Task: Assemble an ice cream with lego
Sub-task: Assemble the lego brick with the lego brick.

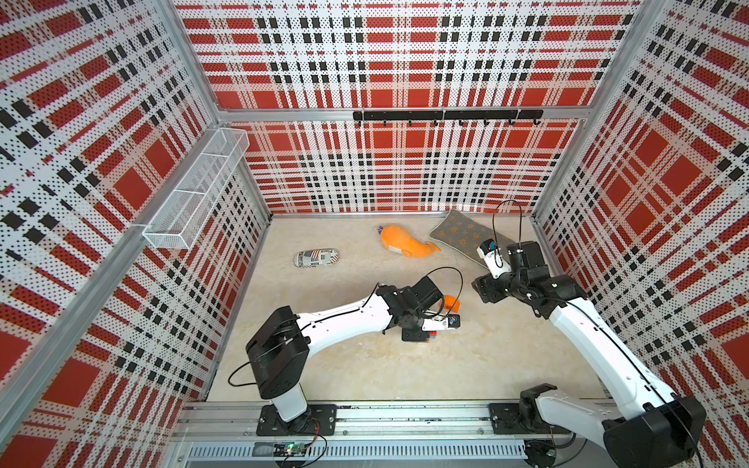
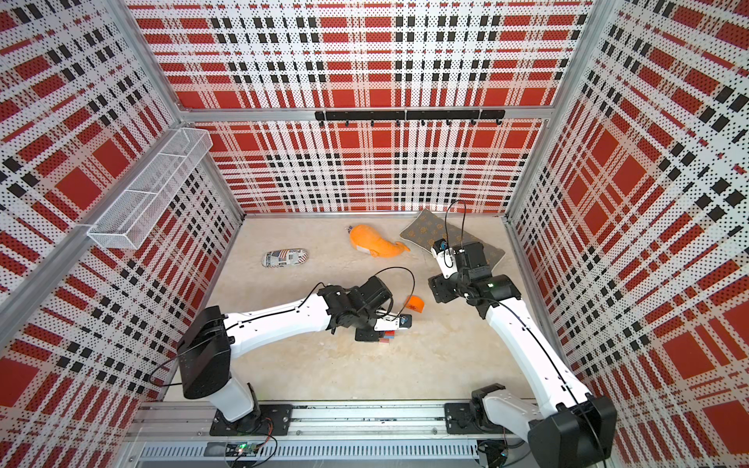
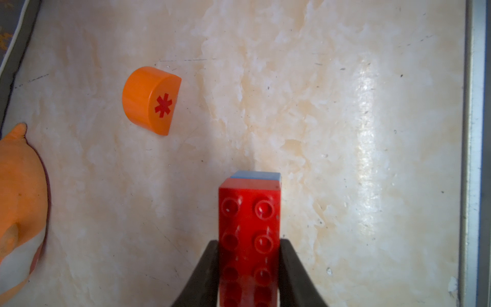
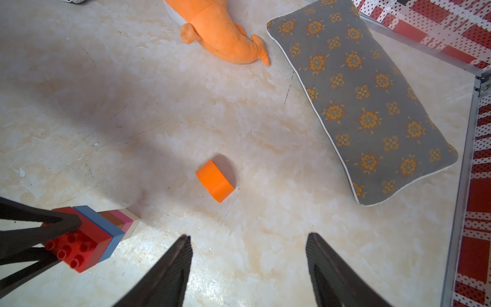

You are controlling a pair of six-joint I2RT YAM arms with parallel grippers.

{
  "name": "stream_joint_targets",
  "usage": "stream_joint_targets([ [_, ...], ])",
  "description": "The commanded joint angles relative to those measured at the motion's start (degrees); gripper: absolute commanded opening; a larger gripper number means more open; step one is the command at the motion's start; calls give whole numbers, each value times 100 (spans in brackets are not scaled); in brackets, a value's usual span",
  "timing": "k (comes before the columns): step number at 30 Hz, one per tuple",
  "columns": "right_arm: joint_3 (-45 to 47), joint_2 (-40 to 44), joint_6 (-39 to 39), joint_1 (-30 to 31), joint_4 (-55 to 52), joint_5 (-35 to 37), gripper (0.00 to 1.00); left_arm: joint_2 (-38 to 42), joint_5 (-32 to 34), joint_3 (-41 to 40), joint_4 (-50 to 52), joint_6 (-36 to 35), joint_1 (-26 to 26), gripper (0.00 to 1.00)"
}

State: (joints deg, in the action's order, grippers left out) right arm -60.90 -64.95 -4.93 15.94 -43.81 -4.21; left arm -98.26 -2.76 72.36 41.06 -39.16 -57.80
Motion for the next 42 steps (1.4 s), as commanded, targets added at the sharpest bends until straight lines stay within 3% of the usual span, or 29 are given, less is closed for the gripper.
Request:
stream_joint_targets([
  [1, -9, 1, 18, -52, 84, -63, 73, -679, -106, -490, 649, 40, -69, 6],
  [19, -18, -19, 9, -51, 83, -54, 73, -645, 151, -439, 762, 119, -120, 9],
  [27, -23, -10, 8, -53, 66, -36, 73, -517, 275, -77, 894, 170, -118, 17],
  [42, -14, 24, -3, -56, 66, -27, 73, -704, 654, 841, 1150, 220, -123, 20],
])
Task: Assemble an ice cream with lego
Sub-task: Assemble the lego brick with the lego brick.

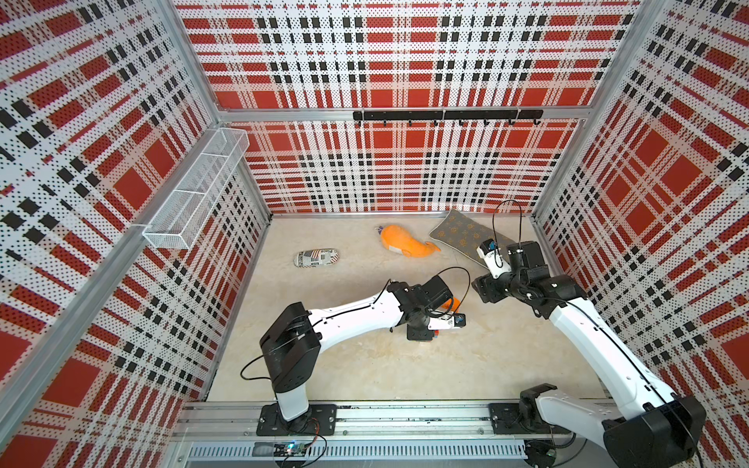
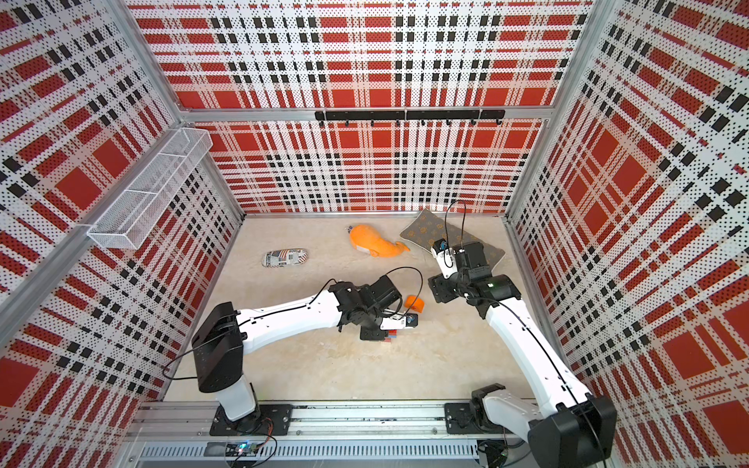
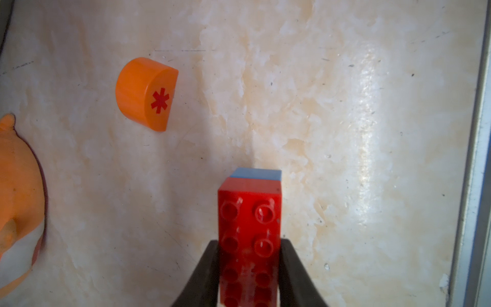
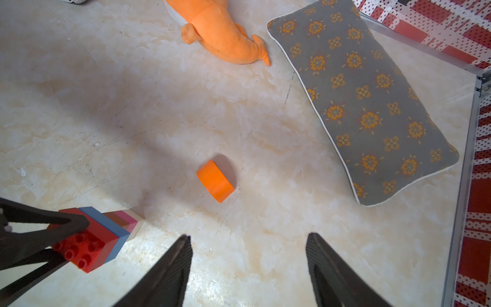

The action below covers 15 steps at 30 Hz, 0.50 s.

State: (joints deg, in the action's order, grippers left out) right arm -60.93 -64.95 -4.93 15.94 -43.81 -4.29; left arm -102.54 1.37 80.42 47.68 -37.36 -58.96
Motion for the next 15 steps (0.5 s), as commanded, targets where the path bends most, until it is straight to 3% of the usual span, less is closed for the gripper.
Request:
stream_joint_targets([
  [1, -16, 26, 1, -55, 66, -19, 73, -279, 255, 96, 496, 36, -6, 20],
  [6, 1, 22, -8, -55, 75, -19, 73, -214, 326, 328, 523, 2, -45, 23],
  [7, 2, 23, -14, -48, 75, -19, 73, -198, 327, 354, 523, -10, -45, 27],
  [9, 11, 18, -9, -52, 83, -19, 73, -172, 308, 391, 531, -25, -45, 45],
  [12, 11, 17, -9, -52, 83, -19, 73, -132, 311, 404, 540, -43, -54, 47],
  [13, 8, 17, -11, -55, 83, -19, 73, -130, 303, 396, 538, -43, -58, 55],
  [15, 3, 16, -9, -54, 83, -19, 73, -119, 312, 387, 540, -43, -63, 56],
])
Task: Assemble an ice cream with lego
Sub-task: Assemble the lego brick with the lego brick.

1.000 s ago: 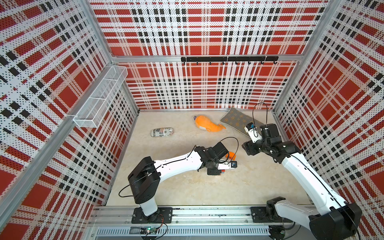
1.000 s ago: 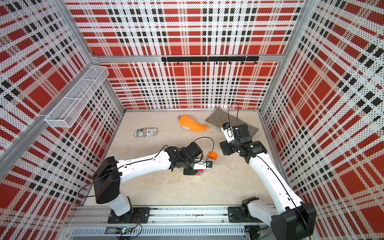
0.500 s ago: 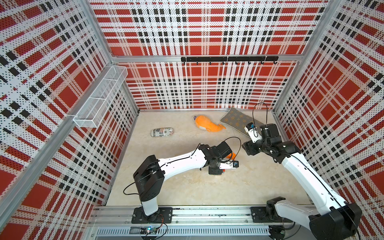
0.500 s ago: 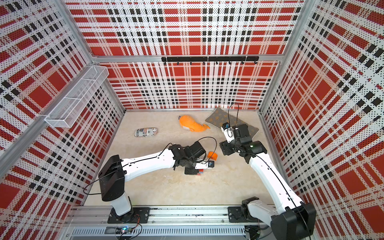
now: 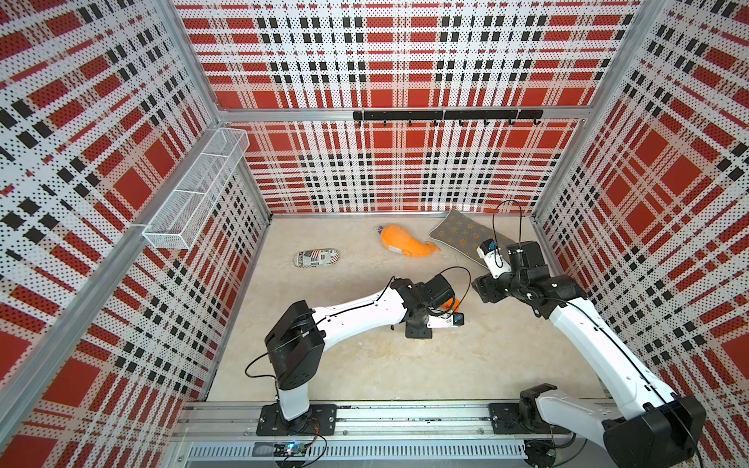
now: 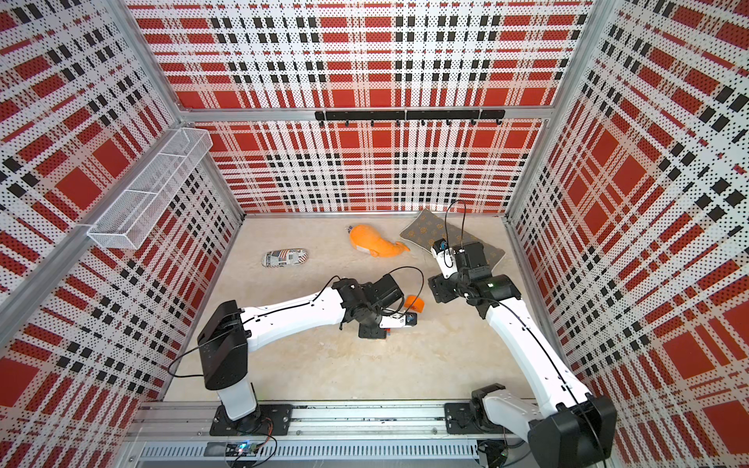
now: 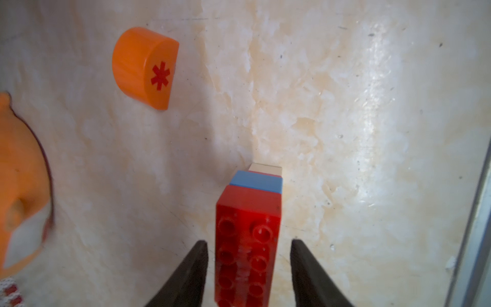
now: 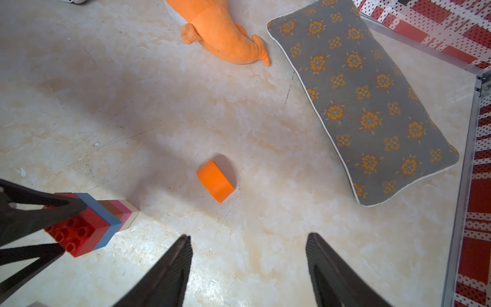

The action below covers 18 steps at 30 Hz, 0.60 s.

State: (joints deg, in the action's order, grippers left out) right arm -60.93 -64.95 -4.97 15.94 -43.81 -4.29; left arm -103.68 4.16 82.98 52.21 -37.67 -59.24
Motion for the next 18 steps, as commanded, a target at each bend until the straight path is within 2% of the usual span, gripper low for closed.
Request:
stream_joint_targets([
  [1, 3, 17, -12, -59, 83, -19, 73, -9, 31, 118, 86, -14, -38, 57],
  [5, 10, 24, -8, -54, 75, -22, 73, 2, 58, 120, 96, -12, -45, 59],
  [7, 11, 24, -10, -57, 75, -19, 73, 10, 49, 169, 97, -5, -52, 66],
  [8, 11, 25, -9, -51, 77, -19, 73, 22, 42, 198, 104, -3, -52, 86],
  [10, 11, 4, -6, -50, 75, -10, 73, 66, 19, 284, 122, -3, -65, 99],
  [18, -57, -194, -42, -55, 24, -26, 73, 488, -35, 388, 158, -13, -105, 99],
])
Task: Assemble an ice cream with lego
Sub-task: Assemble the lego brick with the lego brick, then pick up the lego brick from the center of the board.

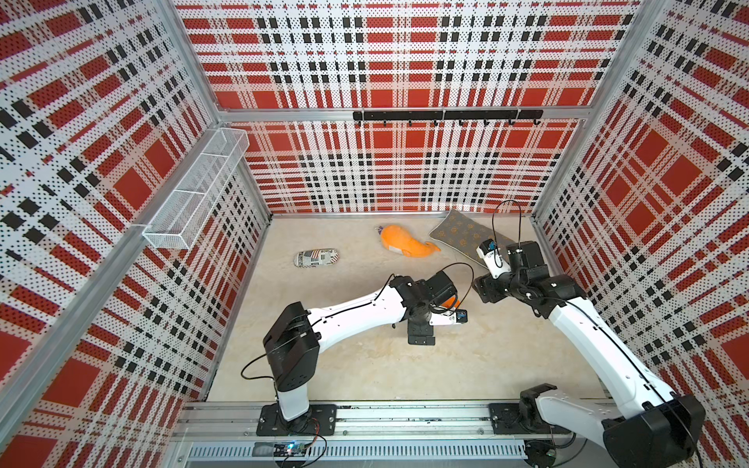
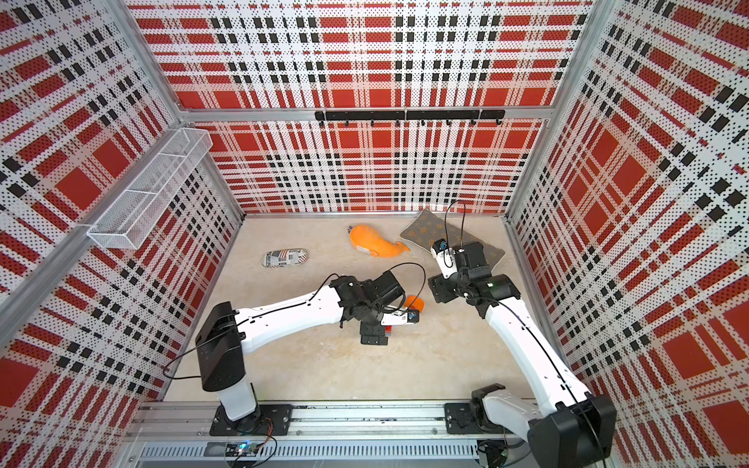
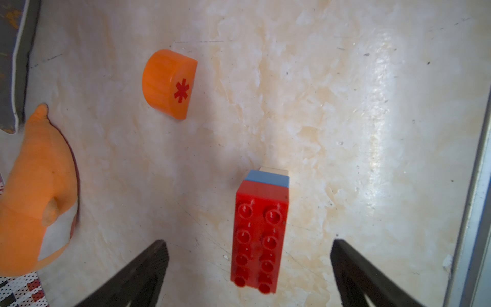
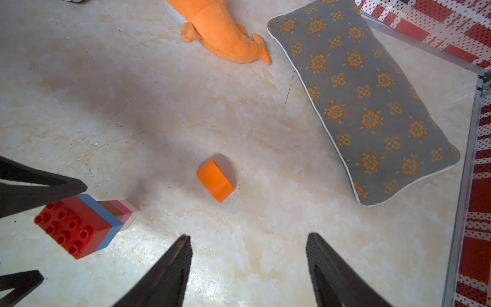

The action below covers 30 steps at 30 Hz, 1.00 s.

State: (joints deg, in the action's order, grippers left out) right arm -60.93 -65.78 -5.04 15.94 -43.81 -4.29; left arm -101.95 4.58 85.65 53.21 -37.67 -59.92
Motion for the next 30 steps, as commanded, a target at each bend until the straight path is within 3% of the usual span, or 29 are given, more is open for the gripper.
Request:
stream_joint_targets([
  [1, -67, -168, -66, -49, -2, -32, 73, 383, -89, 106, 51, -4, -31, 99],
  [6, -203, -792, -263, 64, -265, 162, 73, 967, -106, -215, -290, 228, 110, 99],
  [11, -344, -1480, -566, 464, -496, 284, 74, 2019, 210, -1149, -1501, 802, 433, 99],
  [19, -779, -2607, -1270, 1027, -776, 399, 76, 3812, 313, -2689, -3606, 2545, 1859, 99],
  [26, -1135, -3251, -1551, 1165, -815, 585, 76, 4138, -1206, -3134, -4220, 3714, 3795, 99],
  [30, -1158, -3446, -1674, 1170, -723, 632, 75, 3916, -1925, -3229, -4371, 4083, 4496, 99],
])
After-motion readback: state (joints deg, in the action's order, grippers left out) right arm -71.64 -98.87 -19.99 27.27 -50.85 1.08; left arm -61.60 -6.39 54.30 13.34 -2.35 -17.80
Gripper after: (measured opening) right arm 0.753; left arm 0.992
